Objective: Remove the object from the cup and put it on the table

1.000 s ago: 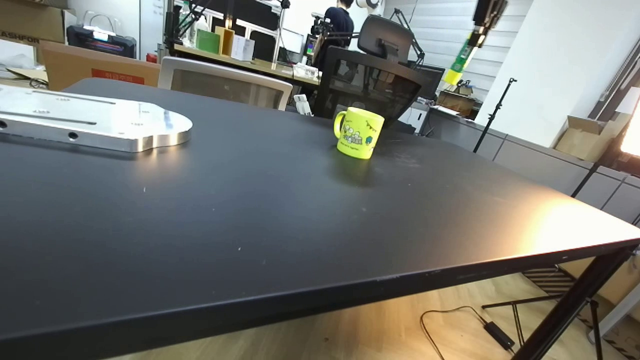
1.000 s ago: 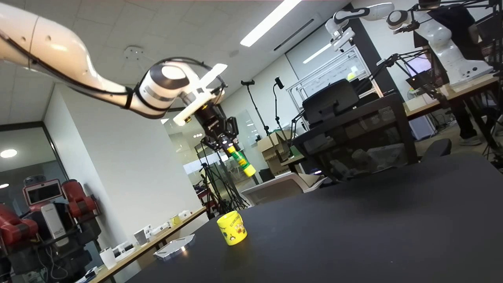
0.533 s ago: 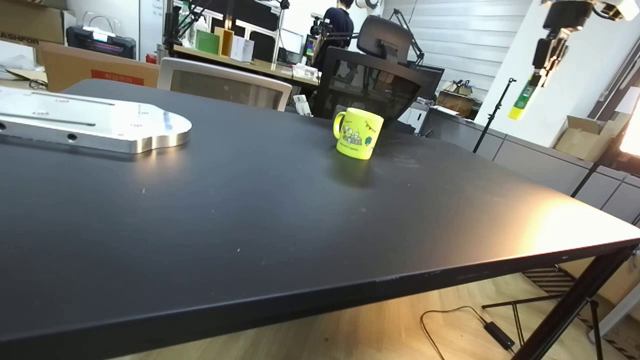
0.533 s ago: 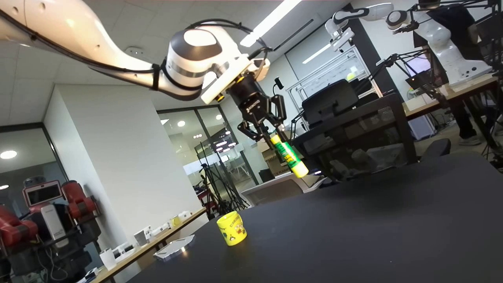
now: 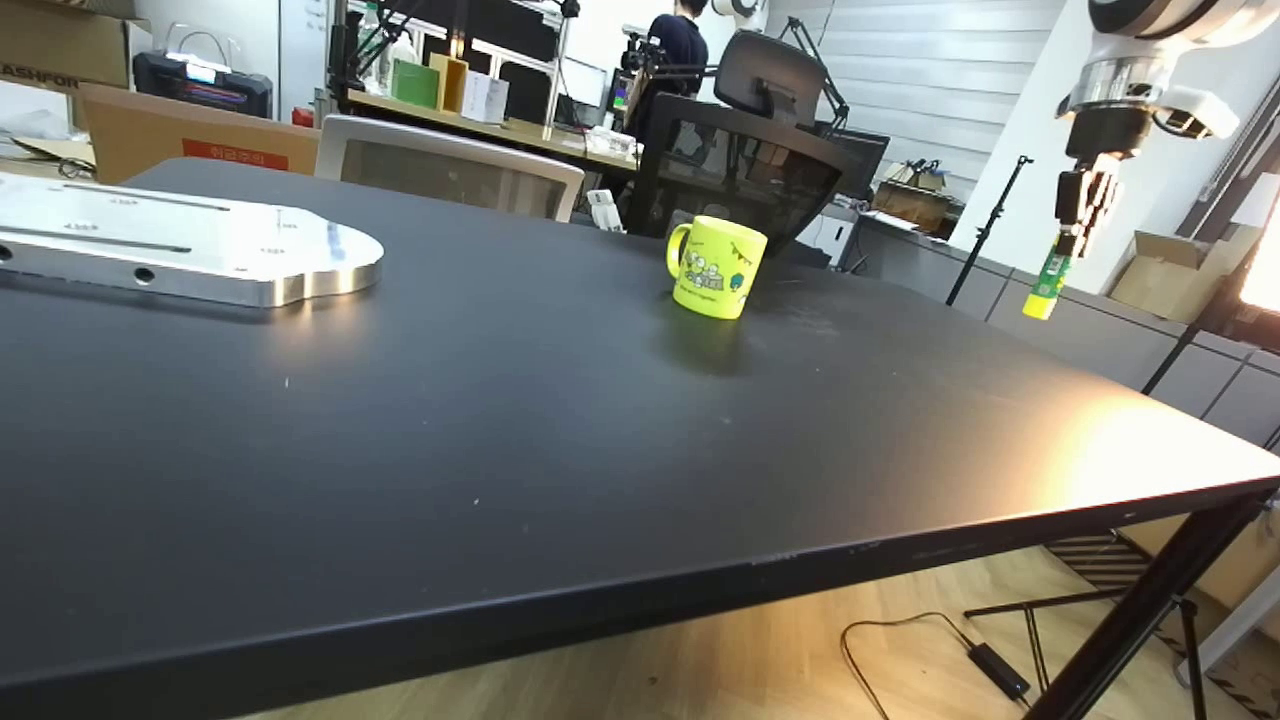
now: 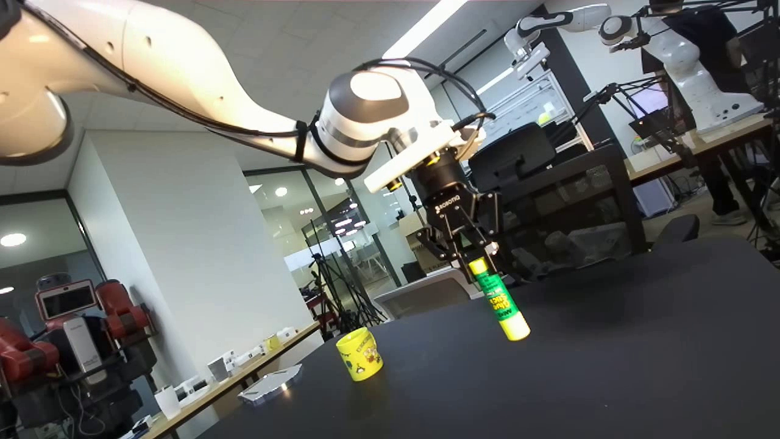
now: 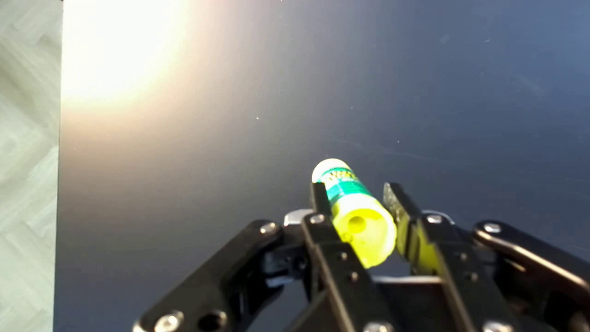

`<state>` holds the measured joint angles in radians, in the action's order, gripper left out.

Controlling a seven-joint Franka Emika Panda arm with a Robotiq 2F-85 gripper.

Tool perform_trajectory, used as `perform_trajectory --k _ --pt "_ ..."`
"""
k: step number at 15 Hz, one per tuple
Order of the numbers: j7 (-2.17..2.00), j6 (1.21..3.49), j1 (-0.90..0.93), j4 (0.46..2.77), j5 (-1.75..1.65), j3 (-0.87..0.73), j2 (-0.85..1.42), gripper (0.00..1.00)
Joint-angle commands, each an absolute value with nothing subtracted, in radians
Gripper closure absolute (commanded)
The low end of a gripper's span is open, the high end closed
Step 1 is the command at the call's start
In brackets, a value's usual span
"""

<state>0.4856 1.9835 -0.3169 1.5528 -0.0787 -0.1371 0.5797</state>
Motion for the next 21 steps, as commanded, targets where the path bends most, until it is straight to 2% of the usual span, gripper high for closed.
perform_trajectory --k 1,17,18,21 --pt "0.457 1.919 -0.332 1.42 -0.071 -0.129 0.69 0.91" --pt "0.271 1.921 -0.348 1.22 -0.029 -0.135 0.89 0.91" --pt "0.269 1.915 -0.349 1.214 -0.025 -0.132 0.888 0.47" --pt "0.29 1.918 -0.353 1.223 -0.013 -0.117 0.854 0.28"
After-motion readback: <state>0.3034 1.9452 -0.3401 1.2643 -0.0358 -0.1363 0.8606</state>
